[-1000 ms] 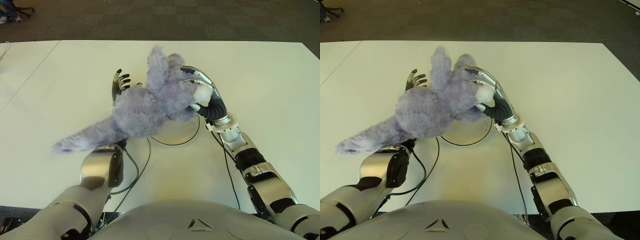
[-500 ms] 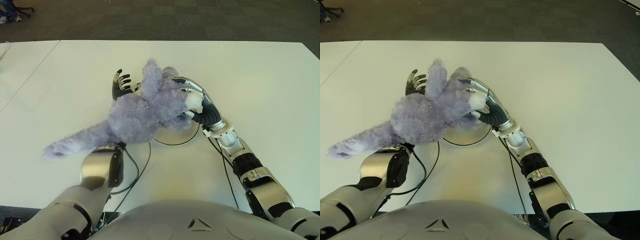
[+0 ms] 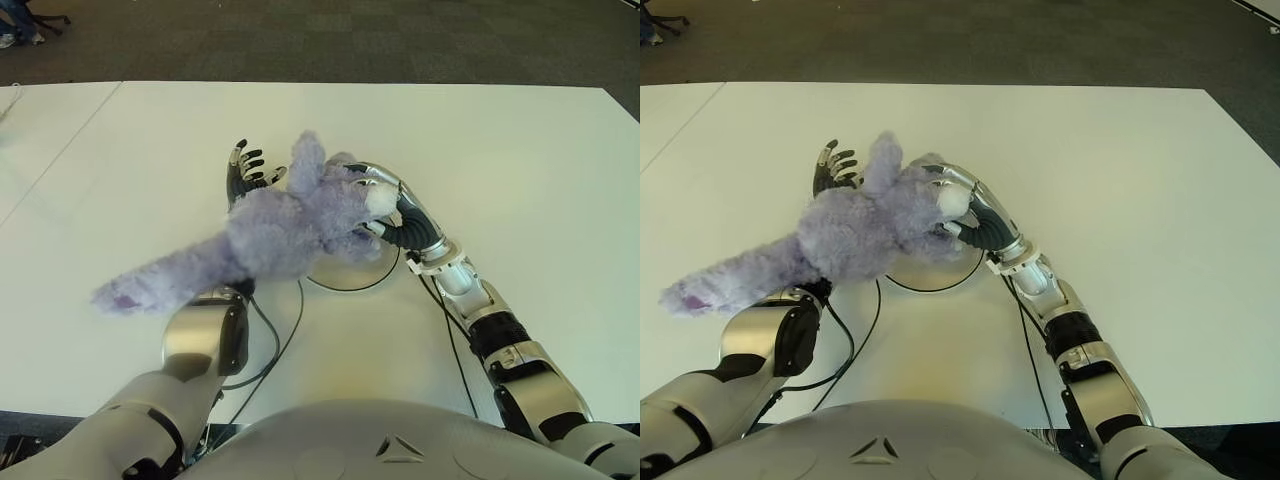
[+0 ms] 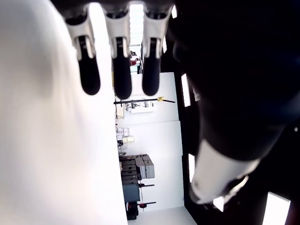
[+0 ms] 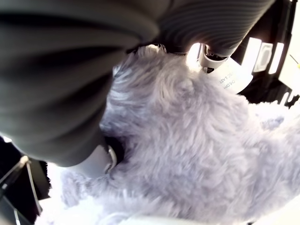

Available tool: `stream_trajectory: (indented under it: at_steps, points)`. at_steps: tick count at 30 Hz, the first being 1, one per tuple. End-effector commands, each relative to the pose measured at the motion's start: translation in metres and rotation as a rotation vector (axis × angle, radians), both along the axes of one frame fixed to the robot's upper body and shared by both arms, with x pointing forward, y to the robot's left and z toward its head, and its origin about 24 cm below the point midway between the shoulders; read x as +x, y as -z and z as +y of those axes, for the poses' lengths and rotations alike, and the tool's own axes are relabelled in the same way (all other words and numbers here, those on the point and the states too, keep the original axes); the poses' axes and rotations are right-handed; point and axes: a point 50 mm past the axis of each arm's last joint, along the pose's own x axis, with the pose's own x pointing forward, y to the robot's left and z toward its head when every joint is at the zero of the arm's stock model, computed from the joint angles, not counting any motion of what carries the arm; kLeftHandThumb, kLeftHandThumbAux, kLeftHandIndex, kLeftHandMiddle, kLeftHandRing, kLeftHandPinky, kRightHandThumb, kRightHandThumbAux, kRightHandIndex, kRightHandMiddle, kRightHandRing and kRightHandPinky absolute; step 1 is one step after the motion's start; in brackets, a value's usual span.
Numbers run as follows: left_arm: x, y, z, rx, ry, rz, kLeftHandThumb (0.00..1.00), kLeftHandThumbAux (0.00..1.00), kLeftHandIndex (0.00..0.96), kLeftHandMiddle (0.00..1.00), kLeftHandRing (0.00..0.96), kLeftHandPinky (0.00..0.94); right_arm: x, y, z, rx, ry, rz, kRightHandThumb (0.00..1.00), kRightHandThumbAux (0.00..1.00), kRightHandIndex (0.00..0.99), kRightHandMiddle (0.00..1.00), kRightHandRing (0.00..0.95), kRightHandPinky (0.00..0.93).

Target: Put the doll into the plate.

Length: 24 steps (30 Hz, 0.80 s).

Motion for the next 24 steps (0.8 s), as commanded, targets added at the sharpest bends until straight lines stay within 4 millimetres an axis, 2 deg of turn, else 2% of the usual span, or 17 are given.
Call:
stream_trajectory:
  at_steps: [1,6,8,10,11,12,14,17,18,19,21,24]
  points:
    - [-0.079,0.090,-0.013,-0.044,0.007,0.450,0.000,0.886,0.117,0.269,0.292,0.320,-0.009,0.032,-0.009,-0.089,0.033,0.175,0.700,0.721,0.437,0.877,0.890,0.891]
    - [-0.078,0.090,-0.012,-0.045,0.007,0.450,0.000,0.885,0.117,0.273,0.299,0.326,-0.007,0.035,-0.011,-0.120,-0.011,0.240,0.685,0.728,0.431,0.842,0.858,0.837]
    - [-0.078,0.090,-0.012,-0.046,0.008,0.450,0.000,0.884,0.118,0.276,0.303,0.331,-0.005,0.036,-0.014,-0.129,-0.017,0.262,0.676,0.731,0.426,0.814,0.826,0.802]
    - [-0.078,0.090,-0.012,-0.047,0.009,0.449,0.000,0.882,0.119,0.279,0.307,0.334,-0.004,0.039,-0.018,-0.135,-0.021,0.293,0.672,0.733,0.419,0.744,0.751,0.729]
    - [-0.078,0.090,-0.012,-0.048,0.010,0.448,0.000,0.875,0.120,0.281,0.310,0.335,-0.003,0.040,-0.020,-0.135,-0.023,0.308,0.179,0.704,0.339,0.637,0.639,0.623]
    - [-0.078,0.090,-0.012,-0.049,0.010,0.448,0.000,0.870,0.120,0.280,0.309,0.329,-0.003,0.041,-0.021,-0.133,-0.027,0.317,0.044,0.680,0.314,0.543,0.548,0.538]
    - [-0.078,0.090,-0.011,-0.049,0.008,0.448,0.000,0.867,0.119,0.279,0.307,0.323,-0.004,0.042,-0.020,-0.128,-0.034,0.328,0.005,0.660,0.305,0.475,0.483,0.477]
    - [-0.078,0.090,-0.011,-0.046,0.007,0.448,0.000,0.867,0.121,0.277,0.298,0.304,-0.004,0.043,-0.019,-0.124,-0.044,0.337,0.000,0.576,0.133,0.239,0.208,0.146]
    - [-0.078,0.090,-0.011,-0.042,0.007,0.448,0.000,0.868,0.121,0.277,0.298,0.302,-0.004,0.043,-0.019,-0.124,-0.045,0.335,0.000,0.571,0.123,0.225,0.194,0.127]
    - [-0.078,0.090,-0.011,-0.040,0.007,0.448,0.001,0.876,0.120,0.275,0.293,0.299,-0.005,0.043,-0.019,-0.124,-0.046,0.334,0.000,0.546,0.060,0.137,0.099,0.031]
    - [-0.079,0.090,-0.011,-0.038,0.007,0.448,0.002,0.884,0.119,0.274,0.291,0.298,-0.005,0.043,-0.019,-0.126,-0.048,0.333,0.000,0.526,0.018,0.079,0.032,0.001]
    - [-0.079,0.090,-0.011,-0.037,0.007,0.449,0.007,0.892,0.117,0.273,0.289,0.296,-0.005,0.044,-0.019,-0.137,-0.048,0.332,0.000,0.499,0.001,0.030,0.003,0.000]
